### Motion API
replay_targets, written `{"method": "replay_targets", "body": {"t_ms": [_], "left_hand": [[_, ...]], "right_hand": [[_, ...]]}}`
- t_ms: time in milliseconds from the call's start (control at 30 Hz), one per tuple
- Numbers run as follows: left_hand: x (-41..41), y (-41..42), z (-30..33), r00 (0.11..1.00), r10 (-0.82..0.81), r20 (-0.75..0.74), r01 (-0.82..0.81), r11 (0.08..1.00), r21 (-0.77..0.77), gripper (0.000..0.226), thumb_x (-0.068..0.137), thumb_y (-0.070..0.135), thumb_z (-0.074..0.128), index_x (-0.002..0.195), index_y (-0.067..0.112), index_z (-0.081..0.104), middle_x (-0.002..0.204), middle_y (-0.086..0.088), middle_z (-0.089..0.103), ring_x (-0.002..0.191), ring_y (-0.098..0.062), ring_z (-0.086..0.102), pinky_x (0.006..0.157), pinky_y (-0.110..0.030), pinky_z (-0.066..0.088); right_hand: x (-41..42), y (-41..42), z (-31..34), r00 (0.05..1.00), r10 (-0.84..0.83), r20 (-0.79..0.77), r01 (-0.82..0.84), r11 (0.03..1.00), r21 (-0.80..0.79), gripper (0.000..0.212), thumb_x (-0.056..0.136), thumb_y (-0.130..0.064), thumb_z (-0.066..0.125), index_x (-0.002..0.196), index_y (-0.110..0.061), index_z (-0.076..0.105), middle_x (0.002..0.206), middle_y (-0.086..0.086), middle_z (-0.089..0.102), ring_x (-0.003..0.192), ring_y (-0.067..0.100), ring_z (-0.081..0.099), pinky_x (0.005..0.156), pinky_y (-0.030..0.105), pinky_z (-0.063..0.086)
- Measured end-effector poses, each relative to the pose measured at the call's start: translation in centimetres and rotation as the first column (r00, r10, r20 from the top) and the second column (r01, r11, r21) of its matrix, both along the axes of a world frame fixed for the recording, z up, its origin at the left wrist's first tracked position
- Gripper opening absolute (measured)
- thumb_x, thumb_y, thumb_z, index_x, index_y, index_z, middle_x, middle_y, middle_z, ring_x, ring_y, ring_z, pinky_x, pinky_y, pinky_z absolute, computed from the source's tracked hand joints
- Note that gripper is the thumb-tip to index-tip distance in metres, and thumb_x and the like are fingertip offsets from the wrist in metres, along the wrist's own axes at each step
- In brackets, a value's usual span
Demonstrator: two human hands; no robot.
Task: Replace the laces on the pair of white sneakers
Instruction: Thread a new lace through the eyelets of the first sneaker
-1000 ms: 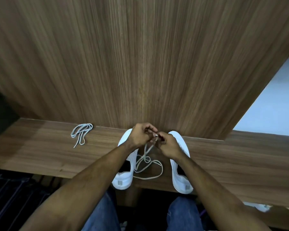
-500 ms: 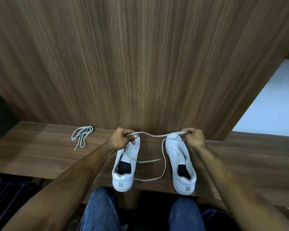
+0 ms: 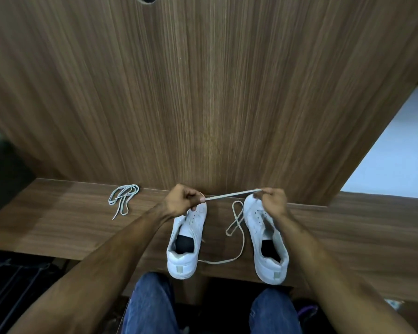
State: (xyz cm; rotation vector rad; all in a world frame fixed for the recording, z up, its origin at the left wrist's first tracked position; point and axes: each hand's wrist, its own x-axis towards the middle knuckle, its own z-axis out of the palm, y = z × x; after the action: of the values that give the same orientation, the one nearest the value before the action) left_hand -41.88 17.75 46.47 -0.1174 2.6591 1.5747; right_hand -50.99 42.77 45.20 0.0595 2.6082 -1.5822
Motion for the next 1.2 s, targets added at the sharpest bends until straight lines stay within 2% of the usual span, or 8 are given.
{"method": "replay_targets", "body": {"t_ms": [100,267,400,533,633,867,1067,1200], "left_hand": [[0.8,-1.8,-0.8,1.0,-0.002,-0.004,0.002,0.996,-0.093,0.018,0.089,0.015,0.068,0.074,0.025,0.071,0.062,-0.001,0.065,0.06,-0.012,0.057,0.058,-0.029,0.047],[0.6,-0.3,-1.1,0.999,0.016,-0.039,-0.02,0.995,-0.095,0.014,0.089,0.015,0.067,0.083,0.004,0.075,0.055,0.011,0.063,0.05,0.0,0.055,0.053,-0.019,0.045],[0.3,3.0,-1.3,0.994,-0.068,-0.087,0.059,0.993,-0.104,0.016,0.089,0.013,0.067,0.084,0.002,0.076,0.062,0.008,0.065,0.051,0.006,0.053,0.055,-0.014,0.042],[0.3,3.1,-2.0,0.996,-0.048,-0.08,0.034,0.986,-0.166,0.017,0.09,0.013,0.066,0.084,0.0,0.074,0.059,0.007,0.061,0.046,0.01,0.05,0.052,-0.006,0.035],[1.0,0.9,-3.4,0.998,0.036,-0.042,-0.042,0.988,-0.148,0.015,0.088,0.019,0.068,0.076,0.013,0.075,0.061,0.007,0.067,0.053,0.004,0.056,0.061,-0.019,0.046],[2.3,-0.1,-5.3,0.993,0.114,-0.014,-0.115,0.986,-0.119,0.025,0.087,0.012,0.069,0.067,0.027,0.069,0.054,0.022,0.063,0.055,0.011,0.055,0.061,-0.011,0.042],[1.9,2.7,-5.8,1.0,0.017,-0.011,-0.018,0.987,-0.159,0.016,0.087,0.024,0.069,0.073,0.019,0.073,0.059,0.012,0.065,0.055,0.003,0.054,0.06,-0.022,0.046],[2.1,2.6,-6.1,0.996,0.084,0.004,-0.083,0.986,-0.146,0.014,0.086,0.025,0.069,0.075,0.018,0.074,0.061,0.008,0.065,0.059,-0.003,0.055,0.065,-0.033,0.05]], "right_hand": [[-0.3,2.1,-0.2,0.981,-0.191,0.035,0.19,0.982,0.018,0.019,0.085,-0.001,0.056,0.082,-0.002,0.074,0.095,0.023,0.071,0.098,0.036,0.066,0.081,0.038,0.049],[3.2,-1.1,-0.5,0.951,0.304,-0.057,-0.279,0.923,0.265,0.048,0.085,-0.013,0.067,0.131,-0.015,0.055,0.111,0.003,0.061,0.111,0.02,0.056,0.087,0.023,0.04],[4.9,-4.5,-1.5,0.788,0.598,-0.145,-0.504,0.762,0.407,0.028,0.084,-0.037,0.058,0.097,-0.015,0.069,0.106,0.006,0.065,0.1,0.025,0.061,0.085,0.039,0.049],[4.3,-3.5,-1.5,0.822,0.533,-0.2,-0.353,0.753,0.555,0.021,0.087,-0.024,0.053,0.081,-0.014,0.071,0.091,0.005,0.07,0.087,0.027,0.064,0.075,0.035,0.049],[3.1,-0.6,-1.4,0.899,0.374,-0.229,-0.162,0.769,0.618,0.021,0.084,-0.027,0.054,0.079,-0.017,0.072,0.089,0.003,0.07,0.086,0.025,0.064,0.078,0.033,0.047],[2.6,1.9,-3.0,0.939,0.336,-0.073,-0.153,0.597,0.788,0.029,0.085,-0.03,0.051,0.107,-0.02,0.068,0.121,0.004,0.062,0.112,0.028,0.057,0.102,0.04,0.04],[6.2,-3.9,-4.1,0.709,0.685,-0.167,-0.494,0.652,0.575,0.034,0.082,-0.027,0.054,0.111,-0.015,0.065,0.113,0.008,0.066,0.108,0.028,0.059,0.087,0.035,0.046],[7.0,-5.5,-4.5,0.783,0.598,-0.171,-0.444,0.73,0.52,0.025,0.093,-0.031,0.048,0.09,-0.019,0.07,0.088,0.007,0.072,0.085,0.029,0.064,0.065,0.033,0.044]]}}
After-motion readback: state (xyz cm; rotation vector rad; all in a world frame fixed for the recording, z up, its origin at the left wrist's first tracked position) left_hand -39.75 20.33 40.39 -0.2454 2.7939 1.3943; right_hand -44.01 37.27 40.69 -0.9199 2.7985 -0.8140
